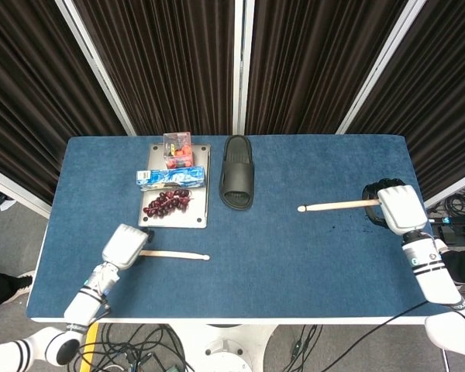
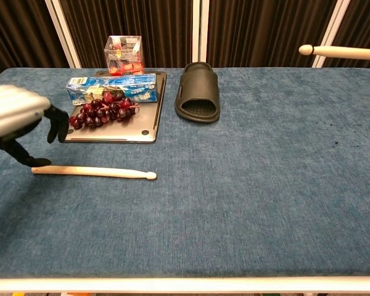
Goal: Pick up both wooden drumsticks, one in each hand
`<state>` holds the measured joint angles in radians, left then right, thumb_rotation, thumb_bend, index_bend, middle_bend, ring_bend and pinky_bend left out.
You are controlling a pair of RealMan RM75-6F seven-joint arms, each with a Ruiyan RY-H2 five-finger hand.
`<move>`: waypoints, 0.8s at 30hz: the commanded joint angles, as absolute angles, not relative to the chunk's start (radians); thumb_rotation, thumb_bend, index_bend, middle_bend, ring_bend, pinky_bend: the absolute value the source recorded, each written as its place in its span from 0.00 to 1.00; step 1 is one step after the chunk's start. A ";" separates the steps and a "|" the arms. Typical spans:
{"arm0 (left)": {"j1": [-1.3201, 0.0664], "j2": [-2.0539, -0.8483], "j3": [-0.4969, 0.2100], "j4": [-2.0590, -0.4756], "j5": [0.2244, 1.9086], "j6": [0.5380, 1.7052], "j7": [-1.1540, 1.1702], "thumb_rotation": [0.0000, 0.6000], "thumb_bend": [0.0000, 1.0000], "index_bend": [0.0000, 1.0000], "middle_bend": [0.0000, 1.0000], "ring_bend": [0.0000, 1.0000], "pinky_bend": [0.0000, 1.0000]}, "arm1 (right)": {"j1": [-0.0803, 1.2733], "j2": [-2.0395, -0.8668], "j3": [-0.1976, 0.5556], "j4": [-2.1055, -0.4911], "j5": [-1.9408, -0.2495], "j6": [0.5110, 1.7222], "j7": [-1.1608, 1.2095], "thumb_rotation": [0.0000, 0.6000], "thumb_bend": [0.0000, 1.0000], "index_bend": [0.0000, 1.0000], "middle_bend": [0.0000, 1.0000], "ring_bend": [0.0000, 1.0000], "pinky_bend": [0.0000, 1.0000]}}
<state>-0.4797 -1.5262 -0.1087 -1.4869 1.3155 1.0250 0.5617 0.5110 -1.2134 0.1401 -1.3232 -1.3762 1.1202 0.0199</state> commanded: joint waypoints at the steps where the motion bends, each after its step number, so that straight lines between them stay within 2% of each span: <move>1: -0.491 -1.569 -0.104 -1.457 1.237 1.009 0.622 1.00 0.23 0.49 0.52 0.78 0.91 | 0.511 -1.218 0.140 -1.317 -1.378 1.117 0.024 1.00 0.70 0.64 0.58 0.33 0.35; 15: -0.511 -1.633 -0.082 -1.411 1.131 1.010 0.688 1.00 0.26 0.49 0.53 0.79 0.91 | 0.508 -1.235 0.133 -1.288 -1.381 1.101 0.042 1.00 0.70 0.64 0.58 0.33 0.35; 24: -0.518 -1.630 -0.072 -1.414 1.104 1.024 0.702 1.00 0.29 0.49 0.53 0.79 0.91 | 0.509 -1.248 0.128 -1.276 -1.382 1.089 0.045 1.00 0.70 0.64 0.58 0.33 0.35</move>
<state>-0.5171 -1.6305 -0.0726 -1.4131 1.1045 1.0227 0.7013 0.5087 -1.2473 0.1285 -1.2763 -1.3820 1.0897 0.0451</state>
